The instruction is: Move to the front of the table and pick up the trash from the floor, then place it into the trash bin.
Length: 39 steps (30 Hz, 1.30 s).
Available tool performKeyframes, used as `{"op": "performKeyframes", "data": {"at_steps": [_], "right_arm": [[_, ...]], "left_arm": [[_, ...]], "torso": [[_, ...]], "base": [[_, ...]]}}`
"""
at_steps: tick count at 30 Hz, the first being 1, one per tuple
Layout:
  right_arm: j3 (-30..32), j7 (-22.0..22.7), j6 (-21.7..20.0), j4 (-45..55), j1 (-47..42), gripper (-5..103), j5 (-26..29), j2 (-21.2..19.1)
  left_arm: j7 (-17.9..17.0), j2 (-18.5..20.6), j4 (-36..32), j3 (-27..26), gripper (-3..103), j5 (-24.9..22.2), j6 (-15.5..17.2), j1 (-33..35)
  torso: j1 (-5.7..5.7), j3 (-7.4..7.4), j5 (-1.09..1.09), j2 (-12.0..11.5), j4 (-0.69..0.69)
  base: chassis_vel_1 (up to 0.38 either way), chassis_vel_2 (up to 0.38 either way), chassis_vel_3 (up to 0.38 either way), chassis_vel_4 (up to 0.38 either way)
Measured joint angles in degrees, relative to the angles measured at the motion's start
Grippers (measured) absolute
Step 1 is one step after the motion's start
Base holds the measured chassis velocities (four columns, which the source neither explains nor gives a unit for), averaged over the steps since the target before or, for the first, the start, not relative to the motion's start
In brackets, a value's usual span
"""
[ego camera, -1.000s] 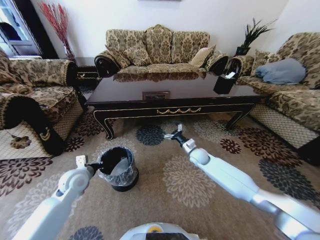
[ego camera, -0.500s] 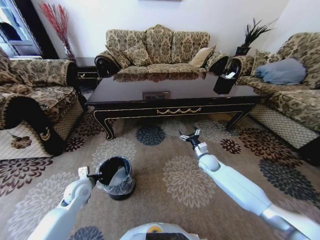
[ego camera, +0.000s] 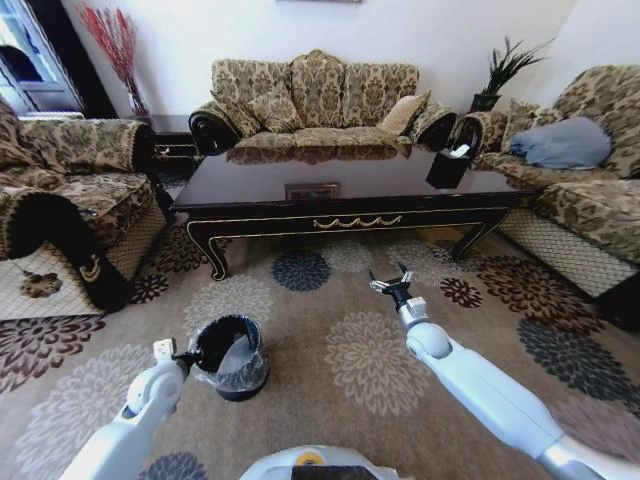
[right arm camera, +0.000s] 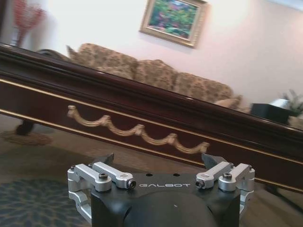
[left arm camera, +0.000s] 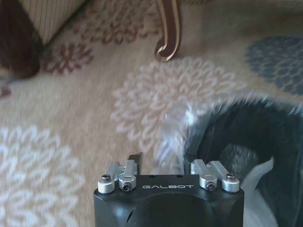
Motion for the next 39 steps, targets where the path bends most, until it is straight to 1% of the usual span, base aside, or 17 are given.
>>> {"op": "performKeyframes", "data": {"at_steps": [1, 2, 5, 6, 8, 11, 12, 14, 15, 18, 19, 20, 21, 23, 27, 32, 39], "right_arm": [[2.2, 0.0, -0.1, 0.5, -1.5, 100, 0.3, -0.2], [2.2, 0.0, -0.1, 0.5, -1.5, 100, 0.3, -0.2], [6.3, 0.0, -0.8, 1.6, -4.0, 100, 1.9, -0.4], [6.3, 0.0, -0.8, 1.6, -4.0, 100, 1.9, -0.4], [9.4, 0.0, -1.3, 2.9, -6.0, 100, 4.4, -0.6], [12.3, 0.1, -1.6, 4.3, -8.3, 100, 6.5, -0.5], [13.8, 0.2, -1.6, 5.0, -9.4, 100, 6.8, -0.4], [17.1, 0.1, -1.6, 6.5, -11.9, 100, 6.8, 0.1], [17.1, 0.1, -1.6, 6.5, -11.9, 100, 6.8, 0.1], [20.6, 0.0, -0.8, 8.4, -14.4, 100, 6.4, 0.9], [20.6, 0.0, -0.8, 8.4, -14.4, 100, 6.4, 0.9], [21.4, 0.3, 0.9, 8.9, -14.9, 100, 5.7, 1.3], [22.3, 0.7, 2.1, 9.4, -15.3, 100, 4.4, 1.7], [23.8, 0.8, 3.5, 11.0, -16.2, 100, 2.0, 2.2], [25.6, 0.3, 4.5, 13.9, -18.4, 100, 0.6, 3.2], [27.3, -1.3, 5.2, 15.5, -21.2, 100, 0.2, 4.7], [29.2, -3.0, 5.6, 16.7, -24.8, 100, 0.6, 6.8]], "left_arm": [[0.0, 1.6, -1.7, -0.4, 51, -0.2, -0.1, 0.6], [0.0, 1.6, -1.7, -0.4, 51, -0.2, -0.1, 0.6], [0.5, 4.5, -6.8, -3.5, 68, -0.9, -0.7, 3.4], [0.5, 4.5, -6.8, -3.5, 68, -0.9, -0.7, 3.4], [1.1, 6.0, -11.2, -6.3, 79, -1.8, -1.3, 4.4], [1.7, 6.4, -14.0, -8.6, 85, -1.5, -2.5, 4.3], [2.6, 6.4, -15.2, -10.0, 89, -0.4, -3.4, 4.4], [6.9, 5.4, -17.5, -14.2, 98, 4.4, -7.5, 5.7], [6.9, 5.4, -17.5, -14.2, 98, 4.4, -7.5, 5.7], [15.1, 2.1, -18.6, -20.5, 99, 17.0, -17.3, 11.0], [15.1, 2.1, -18.6, -20.5, 99, 17.0, -17.3, 11.0], [18.4, 0.2, -18.5, -22.9, 100, 22.7, -21.5, 13.3], [20.2, -1.5, -18.6, -25.0, 100, 26.1, -24.3, 15.2], [21.7, -5.5, -20.1, -29.0, 100, 27.5, -27.1, 19.4], [21.7, -9.8, -22.8, -32.2, 100, 26.1, -28.0, 24.6], [22.7, -14.0, -24.6, -32.7, 100, 29.0, -31.5, 28.2], [20.9, -14.9, -25.4, -30.4, 100, 28.2, -30.6, 27.8]], "torso": [[0.00, 0.00, 0.00, 0.0, -0.05], [0.00, 0.00, 0.00, 0.0, -0.05], [0.00, 0.00, 0.01, 0.0, 0.01], [0.00, 0.00, 0.01, 0.0, 0.01], [-0.01, 0.00, 0.01, 0.0, 0.04], [0.00, 0.00, 0.00, 0.0, 0.02], [0.00, 0.00, 0.00, 0.0, 0.01], [0.00, 0.00, 0.02, 0.0, -0.02], [0.00, 0.00, 0.02, 0.0, -0.02], [0.00, 0.00, 0.00, 0.0, 0.00], [0.00, 0.00, 0.00, 0.0, 0.00], [0.00, 0.00, 0.00, 0.0, 0.01], [0.00, 0.00, 0.00, 0.0, 0.02], [0.00, 0.00, -0.02, 0.0, 0.03], [0.00, 0.00, 0.00, 0.0, 0.03], [0.00, 0.00, 0.00, 0.0, 0.02], [0.00, 0.00, 0.01, 0.0, 0.00]], "base": [[0.000, 0.000, 0.000, 0.000], [0.000, 0.000, 0.000, 0.000], [0.000, 0.000, 0.000, 0.000], [0.000, 0.000, 0.000, 0.000], [0.000, 0.000, 0.000, 0.000], [0.000, 0.000, 0.000, 0.000], [0.000, 0.000, 0.000, 0.000], [0.000, 0.000, 0.000, 0.000], [0.000, 0.000, 0.000, 0.000], [0.000, 0.000, 0.000, 0.000], [0.000, 0.000, 0.000, 0.000], [0.000, 0.000, 0.000, 0.000], [0.000, 0.000, 0.000, 0.000], [0.000, 0.000, 0.000, 0.000], [0.000, 0.000, 0.000, 0.000], [0.000, 0.000, 0.000, 0.000], [0.000, 0.000, 0.000, 0.000]]}}
